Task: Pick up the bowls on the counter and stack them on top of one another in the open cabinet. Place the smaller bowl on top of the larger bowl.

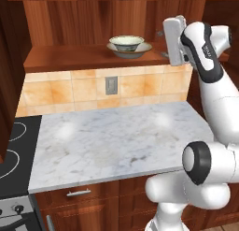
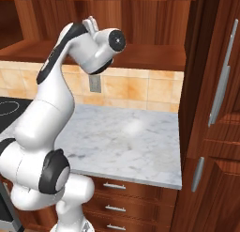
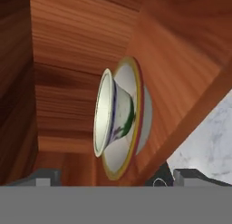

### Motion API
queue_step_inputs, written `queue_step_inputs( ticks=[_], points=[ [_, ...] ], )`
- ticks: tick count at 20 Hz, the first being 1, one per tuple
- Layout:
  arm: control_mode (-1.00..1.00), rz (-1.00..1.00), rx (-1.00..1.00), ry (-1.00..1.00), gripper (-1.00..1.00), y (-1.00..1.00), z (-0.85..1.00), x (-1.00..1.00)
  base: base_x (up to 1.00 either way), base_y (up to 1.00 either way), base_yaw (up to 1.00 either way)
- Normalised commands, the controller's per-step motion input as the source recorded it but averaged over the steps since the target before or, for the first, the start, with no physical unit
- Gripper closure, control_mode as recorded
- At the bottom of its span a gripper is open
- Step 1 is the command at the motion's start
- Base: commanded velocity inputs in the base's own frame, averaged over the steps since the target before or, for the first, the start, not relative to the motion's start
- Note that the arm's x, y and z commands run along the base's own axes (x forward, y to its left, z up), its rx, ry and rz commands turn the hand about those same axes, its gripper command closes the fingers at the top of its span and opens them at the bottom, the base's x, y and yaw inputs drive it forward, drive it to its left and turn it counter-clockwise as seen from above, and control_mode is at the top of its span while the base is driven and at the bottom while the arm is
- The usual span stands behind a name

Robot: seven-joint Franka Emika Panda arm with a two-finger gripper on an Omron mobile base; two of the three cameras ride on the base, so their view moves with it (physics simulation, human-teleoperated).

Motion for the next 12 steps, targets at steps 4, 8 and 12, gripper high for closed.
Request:
queue_step_inputs(
  ticks=[4,8,12],
  points=[
    [-1.00,0.00,0.00,0.00,-1.00,0.00,0.01,-0.73,0.00,0.00,0.00],
    [-1.00,-0.01,0.00,0.00,-1.00,0.00,0.05,-0.76,0.00,0.00,0.00],
    [-1.00,-0.01,0.00,0.00,-1.00,0.00,0.04,-0.77,0.00,0.00,0.00]
  ],
)
